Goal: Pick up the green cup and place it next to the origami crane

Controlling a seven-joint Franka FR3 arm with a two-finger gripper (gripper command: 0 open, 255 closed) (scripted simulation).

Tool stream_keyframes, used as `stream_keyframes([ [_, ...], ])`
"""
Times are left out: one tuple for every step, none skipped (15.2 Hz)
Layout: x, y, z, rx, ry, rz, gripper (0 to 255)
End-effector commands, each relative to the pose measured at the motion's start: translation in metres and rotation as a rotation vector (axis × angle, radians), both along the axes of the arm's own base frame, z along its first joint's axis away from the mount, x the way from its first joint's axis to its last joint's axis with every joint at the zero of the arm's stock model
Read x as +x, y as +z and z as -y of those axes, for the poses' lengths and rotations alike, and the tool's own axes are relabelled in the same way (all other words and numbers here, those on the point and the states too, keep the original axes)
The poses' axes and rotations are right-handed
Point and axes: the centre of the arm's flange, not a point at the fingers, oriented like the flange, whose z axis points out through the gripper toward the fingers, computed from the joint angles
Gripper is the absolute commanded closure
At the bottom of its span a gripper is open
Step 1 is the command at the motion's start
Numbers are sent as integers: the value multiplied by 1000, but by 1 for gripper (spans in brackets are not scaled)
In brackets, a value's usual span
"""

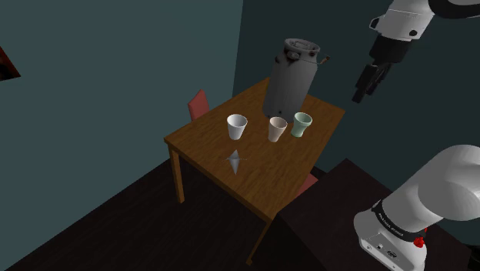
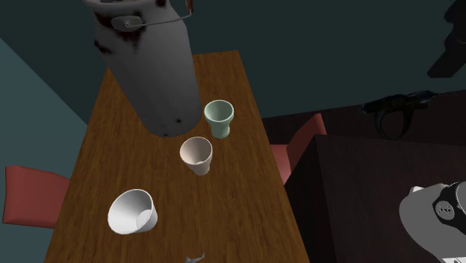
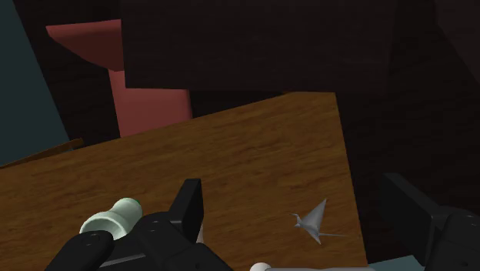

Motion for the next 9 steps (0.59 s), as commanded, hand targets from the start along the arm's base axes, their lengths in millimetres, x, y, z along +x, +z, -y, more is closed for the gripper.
stream_keyframes([
  [0,0,0,0,0,0,0],
  [7,-8,8,2,-2,0,0],
  [13,-16,17,5,-4,1,0],
  [20,-24,25,7,-7,1,0],
  [27,-32,34,9,-9,2,0],
  [33,-40,42,11,-11,2,0],
  [40,-48,51,14,-13,3,0],
  [47,-56,59,16,-15,3,0],
  [53,-64,68,18,-18,4,0],
])
